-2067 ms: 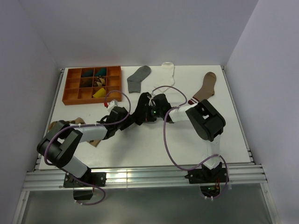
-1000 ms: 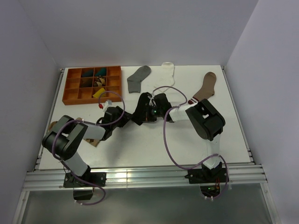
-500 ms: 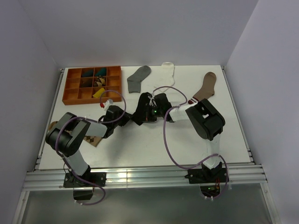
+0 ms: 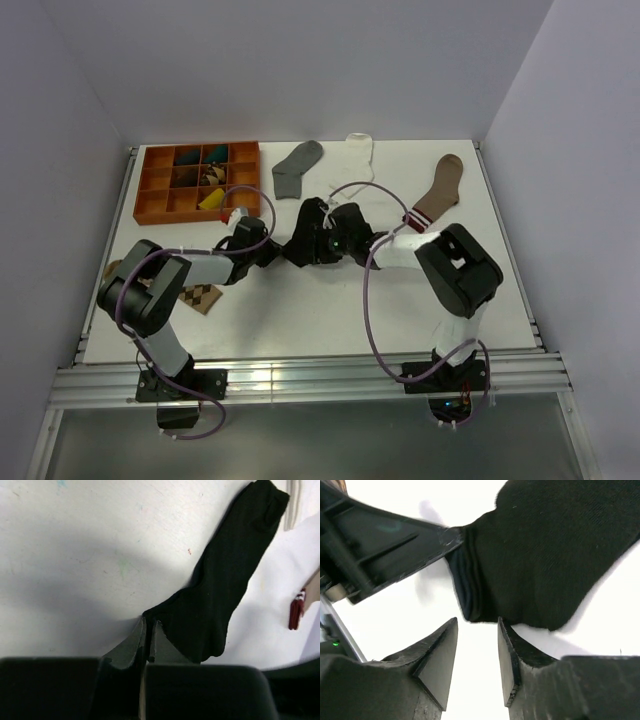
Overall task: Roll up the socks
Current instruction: Roll the sock at the center of the board.
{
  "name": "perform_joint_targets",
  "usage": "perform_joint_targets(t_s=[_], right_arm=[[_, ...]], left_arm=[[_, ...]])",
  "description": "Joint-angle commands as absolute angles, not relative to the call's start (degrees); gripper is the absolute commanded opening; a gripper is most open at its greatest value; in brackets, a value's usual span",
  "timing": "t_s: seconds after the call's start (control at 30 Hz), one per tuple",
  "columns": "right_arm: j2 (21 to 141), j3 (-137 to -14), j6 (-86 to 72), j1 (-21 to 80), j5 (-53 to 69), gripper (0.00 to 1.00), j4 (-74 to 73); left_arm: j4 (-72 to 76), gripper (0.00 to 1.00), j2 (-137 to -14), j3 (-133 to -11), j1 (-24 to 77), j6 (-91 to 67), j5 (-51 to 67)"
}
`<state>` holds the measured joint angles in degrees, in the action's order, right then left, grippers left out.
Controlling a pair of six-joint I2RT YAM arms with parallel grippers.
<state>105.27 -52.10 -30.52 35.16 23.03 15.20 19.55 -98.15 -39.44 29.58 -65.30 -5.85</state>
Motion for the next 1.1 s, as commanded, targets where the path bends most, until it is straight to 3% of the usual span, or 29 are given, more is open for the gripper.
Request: perform_joint_targets(t_s=[0.0, 0.2, 0.47, 1.07], right_arm=[[98.4, -50.9, -23.0, 37.7, 14.2, 0.46, 13.4], [92.5, -48.3, -10.5, 43.4, 4.1, 0.48, 16.2], [95.1, -44.9, 1.8, 49.9, -4.9, 0.52, 25.6], [104.5, -49.1, 9.4, 54.9, -9.0, 0.53, 29.4]], left_arm=[[5.3, 0.0, -97.4, -40.9, 30.3, -60.6, -9.8], [0.1, 0.0, -97.3, -44.6, 30.9, -58.5, -10.5], [-4.8, 0.0, -97.1, -47.8, 30.9, -56.0, -10.8], [-4.9, 0.0, -97.4, -48.1, 30.9, -54.3, -8.1]])
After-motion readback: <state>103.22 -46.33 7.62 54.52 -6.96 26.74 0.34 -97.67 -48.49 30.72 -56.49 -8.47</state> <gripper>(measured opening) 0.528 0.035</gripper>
